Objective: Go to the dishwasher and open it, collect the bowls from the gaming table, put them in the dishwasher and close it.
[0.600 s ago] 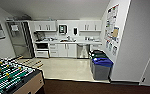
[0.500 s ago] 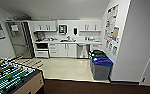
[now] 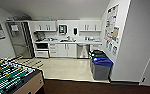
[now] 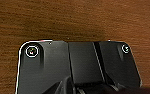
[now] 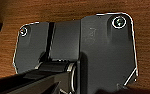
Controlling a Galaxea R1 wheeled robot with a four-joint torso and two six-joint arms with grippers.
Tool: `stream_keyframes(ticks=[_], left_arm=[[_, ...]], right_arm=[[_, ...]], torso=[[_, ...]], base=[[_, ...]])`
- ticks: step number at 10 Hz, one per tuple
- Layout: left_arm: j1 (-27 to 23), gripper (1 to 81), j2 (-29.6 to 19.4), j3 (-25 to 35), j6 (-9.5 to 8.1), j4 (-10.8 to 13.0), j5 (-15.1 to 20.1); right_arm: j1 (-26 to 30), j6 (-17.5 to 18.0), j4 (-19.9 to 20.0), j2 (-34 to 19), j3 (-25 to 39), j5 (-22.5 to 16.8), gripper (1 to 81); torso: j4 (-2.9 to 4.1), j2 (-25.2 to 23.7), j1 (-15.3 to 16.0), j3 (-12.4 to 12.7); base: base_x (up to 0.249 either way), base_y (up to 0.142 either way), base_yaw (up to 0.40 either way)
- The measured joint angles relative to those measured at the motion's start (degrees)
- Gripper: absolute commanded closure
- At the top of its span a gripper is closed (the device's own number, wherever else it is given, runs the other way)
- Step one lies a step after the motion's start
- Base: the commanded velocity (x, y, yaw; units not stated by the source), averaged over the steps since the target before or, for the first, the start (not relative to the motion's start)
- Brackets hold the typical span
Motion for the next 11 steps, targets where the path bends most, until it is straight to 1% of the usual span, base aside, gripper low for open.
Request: stream_keyframes(ticks=[8, 11], left_arm=[[0.0, 1.0, -0.2, 0.0, 0.01, 0.0, 0.0], [0.7, 1.0, -1.0, 0.0, 0.04, 0.0, 0.0]], right_arm=[[0.5, 0.0, 0.0, 0.5, 0.0, 0.1, 1.0], [0.1, 0.0, 0.0, 0.7, 0.0, 0.0, 1.0]], torso=[[0.0, 0.0, 0.0, 0.0], [0.0, 0.0, -0.1, 0.0]], base=[[0.0, 0.0, 0.0], [0.075, 0.0, 0.0]])
